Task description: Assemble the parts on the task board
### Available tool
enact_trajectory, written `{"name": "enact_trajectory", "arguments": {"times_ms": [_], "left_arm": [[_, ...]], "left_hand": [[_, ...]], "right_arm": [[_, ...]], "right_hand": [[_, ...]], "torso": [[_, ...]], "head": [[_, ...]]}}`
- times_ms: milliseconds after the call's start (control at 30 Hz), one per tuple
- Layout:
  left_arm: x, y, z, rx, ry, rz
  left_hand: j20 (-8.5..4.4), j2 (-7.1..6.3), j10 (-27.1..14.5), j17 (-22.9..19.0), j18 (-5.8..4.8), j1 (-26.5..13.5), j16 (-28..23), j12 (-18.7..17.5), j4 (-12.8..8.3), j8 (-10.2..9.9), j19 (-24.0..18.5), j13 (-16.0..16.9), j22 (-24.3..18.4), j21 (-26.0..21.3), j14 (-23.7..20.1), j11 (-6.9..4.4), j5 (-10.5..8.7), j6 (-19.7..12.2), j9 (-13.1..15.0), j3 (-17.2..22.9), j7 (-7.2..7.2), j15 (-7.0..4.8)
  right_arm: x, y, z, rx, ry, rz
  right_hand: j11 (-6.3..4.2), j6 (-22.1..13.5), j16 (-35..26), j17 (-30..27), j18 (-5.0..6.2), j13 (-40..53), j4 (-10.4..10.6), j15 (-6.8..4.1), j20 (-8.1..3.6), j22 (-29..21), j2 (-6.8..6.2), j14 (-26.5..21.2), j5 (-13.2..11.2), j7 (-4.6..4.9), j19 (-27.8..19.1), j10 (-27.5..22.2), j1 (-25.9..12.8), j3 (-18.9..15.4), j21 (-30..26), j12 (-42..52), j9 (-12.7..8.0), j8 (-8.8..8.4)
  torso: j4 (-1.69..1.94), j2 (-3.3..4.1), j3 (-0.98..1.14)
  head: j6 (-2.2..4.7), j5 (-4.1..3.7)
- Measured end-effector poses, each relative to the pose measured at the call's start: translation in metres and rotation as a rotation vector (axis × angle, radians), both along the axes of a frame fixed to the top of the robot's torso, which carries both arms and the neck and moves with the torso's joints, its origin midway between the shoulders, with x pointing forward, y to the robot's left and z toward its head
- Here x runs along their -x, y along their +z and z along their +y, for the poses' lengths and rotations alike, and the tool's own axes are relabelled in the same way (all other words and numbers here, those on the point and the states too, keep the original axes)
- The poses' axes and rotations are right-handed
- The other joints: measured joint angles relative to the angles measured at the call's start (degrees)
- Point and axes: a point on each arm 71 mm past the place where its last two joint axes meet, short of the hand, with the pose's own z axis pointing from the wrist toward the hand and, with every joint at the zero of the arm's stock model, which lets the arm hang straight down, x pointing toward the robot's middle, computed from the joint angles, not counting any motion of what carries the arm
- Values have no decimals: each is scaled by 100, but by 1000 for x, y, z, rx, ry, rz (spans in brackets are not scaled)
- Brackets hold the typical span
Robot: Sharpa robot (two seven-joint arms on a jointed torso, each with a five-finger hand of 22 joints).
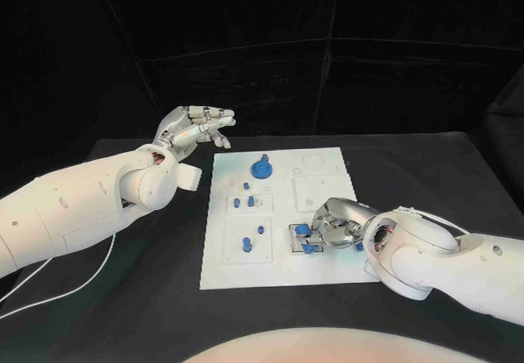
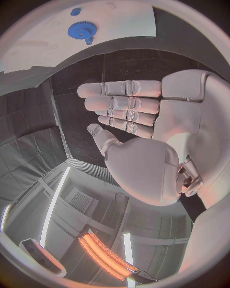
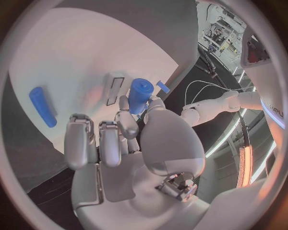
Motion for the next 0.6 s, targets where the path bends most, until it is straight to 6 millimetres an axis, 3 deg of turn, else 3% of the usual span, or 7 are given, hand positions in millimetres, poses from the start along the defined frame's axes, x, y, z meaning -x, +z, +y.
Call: {"name": "enact_trajectory", "arguments": {"times_ms": [200,367,400,500,533,600], "left_arm": [[0,0,0,0,-2,2],[0,0,-1,0,-3,3],[0,0,-1,0,-3,3],[0,0,-1,0,-4,4],[0,0,-1,0,-4,4],[0,0,-1,0,-4,4]], "left_hand": [[0,0,0,0,0,0,0,0,0,0,0,0,0,0,0,0,0,0,0,0,0,0],[0,0,0,0,0,0,0,0,0,0,0,0,1,0,0,0,0,0,0,0,0,0],[0,0,0,0,0,0,0,0,0,0,0,0,1,0,0,0,0,0,0,0,0,0],[0,0,0,0,0,0,0,0,0,0,0,0,1,0,0,0,0,0,0,0,0,0],[0,0,0,0,0,0,0,0,0,0,0,0,1,0,0,0,0,0,0,0,0,0],[0,0,0,0,0,0,0,0,0,0,0,0,1,0,0,0,0,0,0,0,0,0]], "right_arm": [[-1,-1,4,22,-17,-2],[-3,-1,5,36,-30,-14],[-3,-1,6,37,-32,-16],[-4,-1,7,41,-37,-23],[-4,-1,7,41,-39,-25],[-5,-1,7,41,-44,-30]], "right_hand": [[-20,32,0,0,0,0,16,-37,0,0,30,6,-24,-30,0,20,-91,-47,0,-21,20,35],[-41,71,0,0,0,9,1,-37,-20,14,67,6,-390,-70,21,41,-279,-194,0,-57,64,65],[-41,73,0,-1,0,14,2,-37,-20,15,73,6,-546,-71,20,41,-295,-235,0,-77,78,67],[-41,81,0,-1,0,27,-9,-58,-20,20,39,-14,-1365,-80,20,41,-554,-380,0,-106,104,83],[-41,82,0,-1,0,27,-46,-58,-20,24,-12,-14,-1677,-80,20,41,-702,-416,0,-127,113,83],[-56,61,0,-22,1,-8,22,-58,-20,33,-243,-14,-2233,-60,20,26,-1039,-375,0,-220,131,83]], "torso": [[-4,-1,3],[-10,-1,3],[-11,-2,3],[-13,-2,3],[-13,-2,3],[-13,-2,3]], "head": [[0,4],[5,5],[6,5],[8,5],[8,5],[8,5]]}}
